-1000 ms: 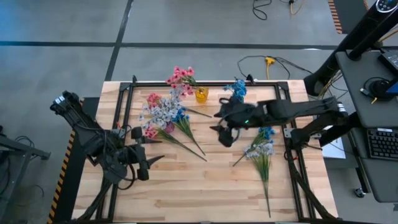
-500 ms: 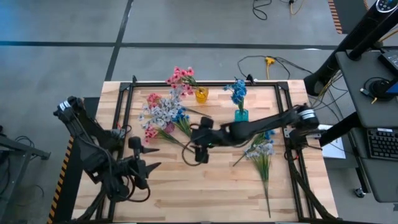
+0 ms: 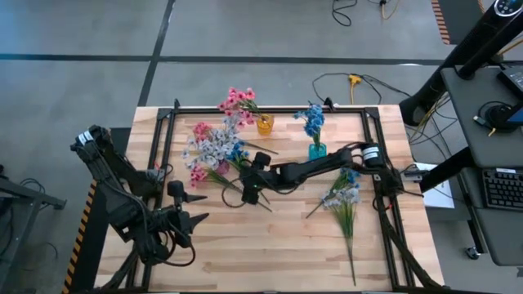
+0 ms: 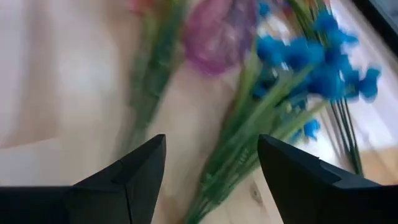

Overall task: Sort flowers into vase by color
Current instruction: Put the left blue flowers into the blue vase

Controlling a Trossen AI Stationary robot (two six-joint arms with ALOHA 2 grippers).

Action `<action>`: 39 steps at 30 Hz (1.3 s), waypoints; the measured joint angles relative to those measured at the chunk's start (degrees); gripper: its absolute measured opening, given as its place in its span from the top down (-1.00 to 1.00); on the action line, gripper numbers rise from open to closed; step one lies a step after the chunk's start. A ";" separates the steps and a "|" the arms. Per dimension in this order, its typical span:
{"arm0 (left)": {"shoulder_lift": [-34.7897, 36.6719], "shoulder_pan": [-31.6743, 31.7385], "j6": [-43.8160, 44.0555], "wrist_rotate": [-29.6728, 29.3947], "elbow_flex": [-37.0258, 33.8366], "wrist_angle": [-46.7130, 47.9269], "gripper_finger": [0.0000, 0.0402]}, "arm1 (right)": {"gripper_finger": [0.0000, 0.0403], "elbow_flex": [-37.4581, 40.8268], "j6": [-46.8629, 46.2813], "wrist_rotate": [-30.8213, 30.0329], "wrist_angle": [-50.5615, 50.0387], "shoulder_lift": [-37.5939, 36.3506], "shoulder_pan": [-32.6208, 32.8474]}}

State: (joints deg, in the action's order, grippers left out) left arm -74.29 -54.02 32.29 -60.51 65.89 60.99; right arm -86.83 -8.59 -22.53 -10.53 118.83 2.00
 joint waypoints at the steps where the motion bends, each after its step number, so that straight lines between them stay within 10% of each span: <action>1: 0.06 0.00 0.00 -0.25 -0.29 -0.13 -0.15 | -0.28 0.00 -1.24 -0.01 -0.07 0.49 -0.59; 8: 0.52 0.00 -9.51 2.23 -3.23 -10.82 -0.15 | -0.52 0.00 -3.92 0.83 0.08 2.16 -2.62; 17: 6.88 1.18 -42.23 26.57 -15.48 -52.20 -0.15 | -0.62 0.33 -5.89 2.94 1.01 2.21 -2.80; 39: 22.35 1.42 -44.00 14.44 -31.43 -67.34 -0.15 | -0.11 8.37 -7.37 4.99 13.10 2.25 -3.54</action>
State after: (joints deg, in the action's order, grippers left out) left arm -51.94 -52.60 -11.71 -46.07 34.46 -6.35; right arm -78.45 -15.97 -17.54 2.57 121.08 -1.54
